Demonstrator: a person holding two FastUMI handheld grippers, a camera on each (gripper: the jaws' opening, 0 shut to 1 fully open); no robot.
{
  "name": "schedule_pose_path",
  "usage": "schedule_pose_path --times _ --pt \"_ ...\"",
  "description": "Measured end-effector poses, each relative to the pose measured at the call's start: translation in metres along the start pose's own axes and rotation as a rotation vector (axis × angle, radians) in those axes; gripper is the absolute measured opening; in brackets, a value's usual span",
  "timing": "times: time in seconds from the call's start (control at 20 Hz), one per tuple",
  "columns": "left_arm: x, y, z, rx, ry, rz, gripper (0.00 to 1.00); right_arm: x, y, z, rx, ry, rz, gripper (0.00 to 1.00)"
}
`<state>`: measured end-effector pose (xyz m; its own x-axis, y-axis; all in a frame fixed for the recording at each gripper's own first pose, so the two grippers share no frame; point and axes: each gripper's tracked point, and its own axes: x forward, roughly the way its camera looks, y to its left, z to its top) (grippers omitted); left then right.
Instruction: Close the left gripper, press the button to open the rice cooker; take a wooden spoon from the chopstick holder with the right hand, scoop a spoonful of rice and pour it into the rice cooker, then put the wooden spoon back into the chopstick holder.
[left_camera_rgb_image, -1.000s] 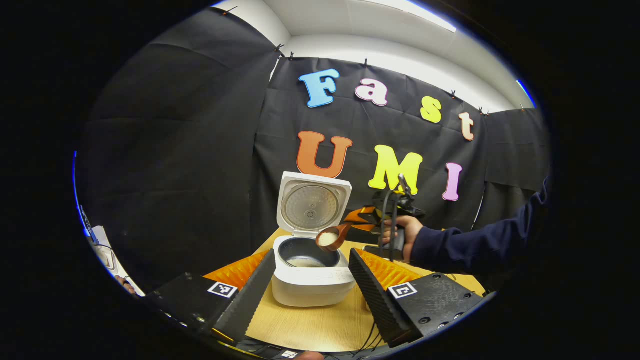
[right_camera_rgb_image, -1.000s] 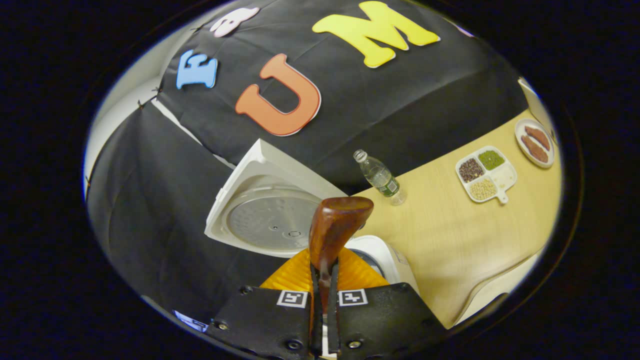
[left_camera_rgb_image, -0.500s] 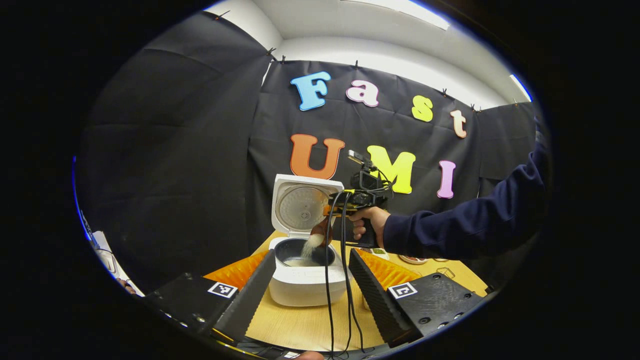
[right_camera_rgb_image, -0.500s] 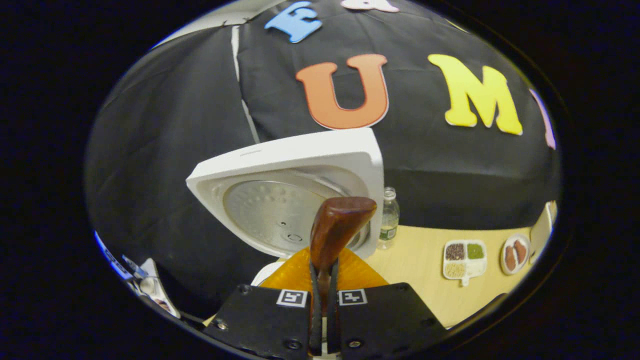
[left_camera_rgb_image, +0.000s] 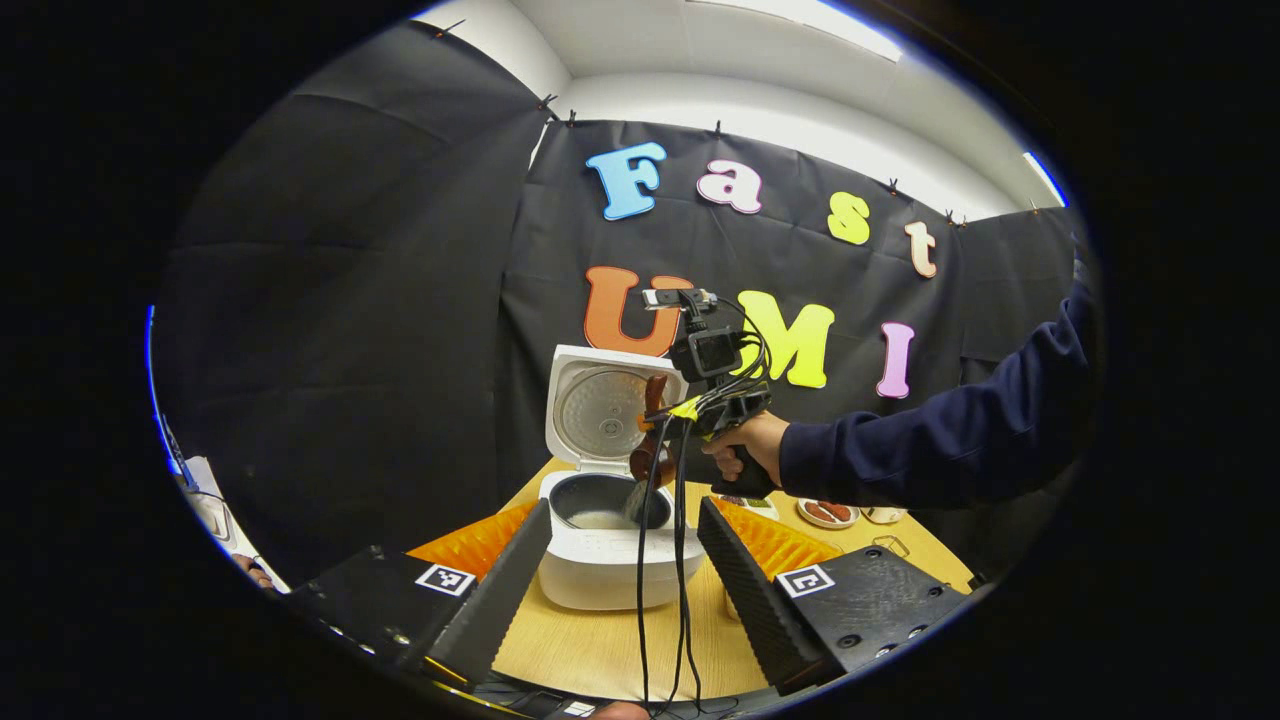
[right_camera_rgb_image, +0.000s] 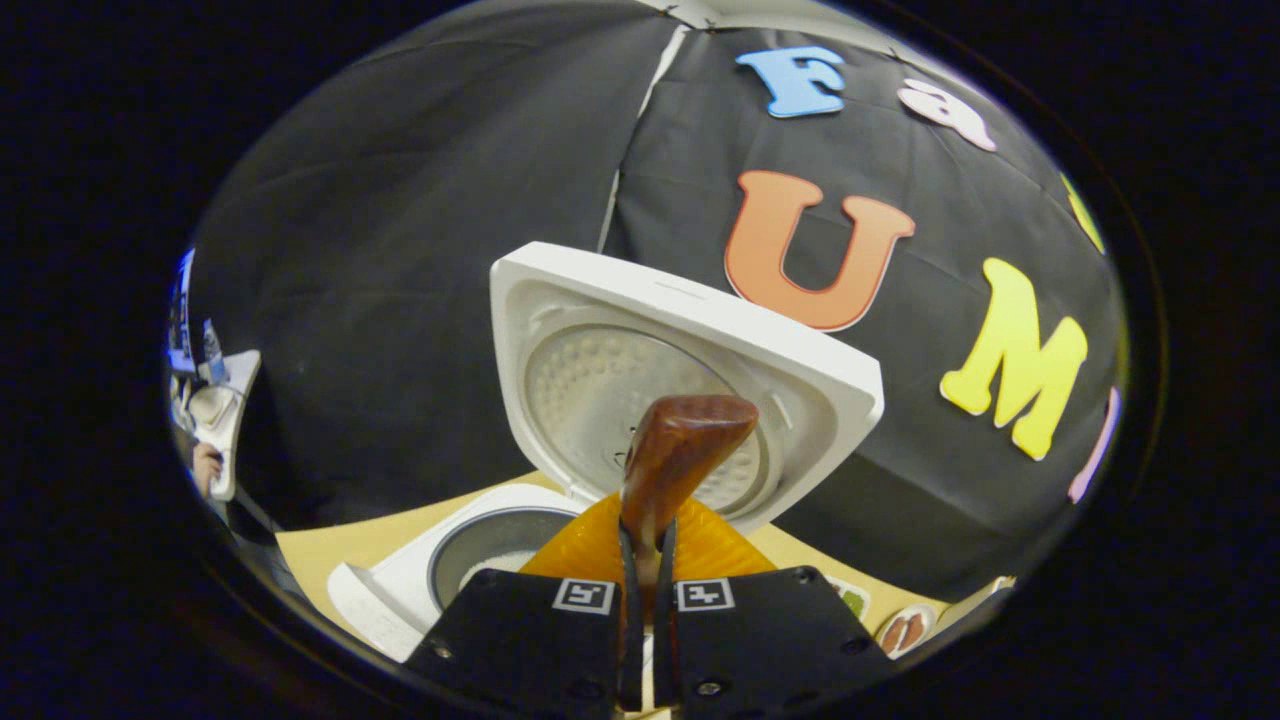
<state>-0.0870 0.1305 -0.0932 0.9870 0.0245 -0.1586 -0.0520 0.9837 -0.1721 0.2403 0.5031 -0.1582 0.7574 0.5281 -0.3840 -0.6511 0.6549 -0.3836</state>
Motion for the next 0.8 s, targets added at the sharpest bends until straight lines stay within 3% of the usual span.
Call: schedule_pose_path --times 0.15,0.25,0.5,0.8 --pt "0.0 -0.001 -0.001 -0.016 0.0 -0.003 0.94 0.001 0.008 -0.003 -0.114 -0.01 -0.018 0.09" --pt "0.001 -0.001 -0.002 -0.019 0.006 0.0 0.94 -0.002 0.012 -0.005 -0.129 -0.009 -0.021 0.09" --pt "-0.001 -0.001 0.002 -0.017 -0.004 0.006 0.94 -0.031 0.001 0.01 -0.024 -0.075 -0.031 0.09" --pt "0.006 -0.009 0.013 -0.024 -0.021 0.001 0.94 -0.098 -0.055 0.016 0.152 -0.134 -0.075 0.09"
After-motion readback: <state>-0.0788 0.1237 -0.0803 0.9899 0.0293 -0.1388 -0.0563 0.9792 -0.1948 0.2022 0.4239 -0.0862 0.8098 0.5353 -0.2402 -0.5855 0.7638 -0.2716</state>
